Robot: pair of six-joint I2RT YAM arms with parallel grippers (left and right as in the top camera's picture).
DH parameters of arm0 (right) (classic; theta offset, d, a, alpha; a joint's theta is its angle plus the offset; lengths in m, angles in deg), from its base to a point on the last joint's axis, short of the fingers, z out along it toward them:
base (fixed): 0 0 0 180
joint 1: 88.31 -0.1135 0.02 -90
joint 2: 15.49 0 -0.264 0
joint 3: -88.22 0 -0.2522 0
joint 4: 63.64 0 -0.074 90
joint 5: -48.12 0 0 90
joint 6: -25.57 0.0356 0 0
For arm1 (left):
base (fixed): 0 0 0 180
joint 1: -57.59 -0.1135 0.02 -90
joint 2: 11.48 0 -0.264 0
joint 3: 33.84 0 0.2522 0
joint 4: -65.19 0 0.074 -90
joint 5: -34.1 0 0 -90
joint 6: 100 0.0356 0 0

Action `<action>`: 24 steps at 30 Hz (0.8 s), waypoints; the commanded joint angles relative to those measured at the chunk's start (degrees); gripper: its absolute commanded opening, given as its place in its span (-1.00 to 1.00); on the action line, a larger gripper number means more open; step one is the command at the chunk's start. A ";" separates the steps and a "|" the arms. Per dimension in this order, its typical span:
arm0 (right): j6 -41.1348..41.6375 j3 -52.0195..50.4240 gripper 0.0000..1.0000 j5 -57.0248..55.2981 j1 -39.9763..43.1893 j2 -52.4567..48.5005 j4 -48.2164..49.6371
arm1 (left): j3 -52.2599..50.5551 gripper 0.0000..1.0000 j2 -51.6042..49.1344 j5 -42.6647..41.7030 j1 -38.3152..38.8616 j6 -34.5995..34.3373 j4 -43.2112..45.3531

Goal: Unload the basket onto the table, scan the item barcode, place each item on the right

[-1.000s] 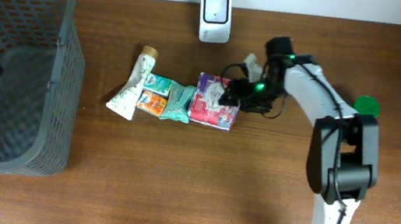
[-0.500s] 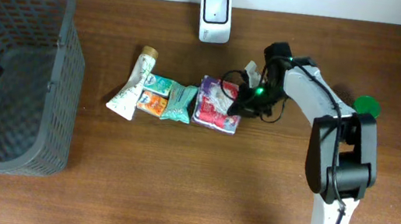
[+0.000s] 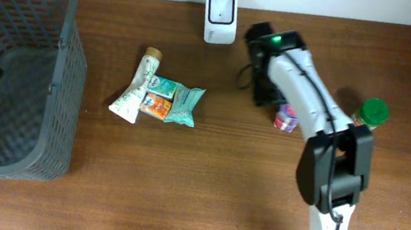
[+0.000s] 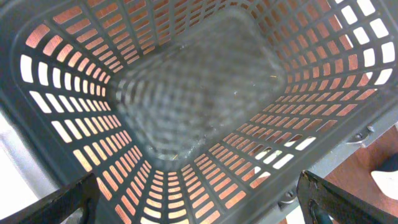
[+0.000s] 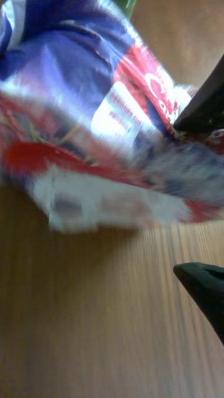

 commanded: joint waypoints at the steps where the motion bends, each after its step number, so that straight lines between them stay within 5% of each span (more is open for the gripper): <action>1: -0.92 0.20 0.62 14.99 -6.86 0.48 4.31 | 0.07 0.98 -0.02 0.00 -0.33 -0.28 -0.07; 3: -3.06 4.79 0.99 20.98 -9.31 0.50 3.06 | 0.07 0.98 -0.02 0.00 -0.33 -0.28 -0.07; 8: -3.93 10.95 0.97 13.81 -0.46 0.50 -3.48 | 0.07 0.98 -0.02 0.00 -0.33 -0.28 -0.07; 13: -12.98 10.19 0.98 22.08 14.78 0.39 -1.75 | 0.07 0.98 -0.02 0.00 -0.33 -0.28 -0.07; 14: -15.45 9.55 0.89 27.06 17.22 0.39 -0.09 | 0.07 0.98 -0.02 0.00 -0.33 -0.28 -0.07; 16: -16.17 6.03 0.13 32.02 20.41 0.37 3.04 | 0.07 0.98 -0.02 0.00 -0.33 -0.28 -0.07; 17: -16.17 3.76 0.00 32.17 20.83 0.37 4.57 | 0.07 0.98 -0.02 0.00 -0.33 -0.28 -0.07; 21: -16.20 -10.27 -0.01 37.64 19.56 0.37 12.11 | 0.07 0.98 -0.02 0.00 -0.33 -0.28 -0.04; 24: -16.17 -11.32 -0.03 42.82 17.55 0.44 9.94 | 0.07 0.98 -0.02 0.00 -0.33 -0.28 -0.04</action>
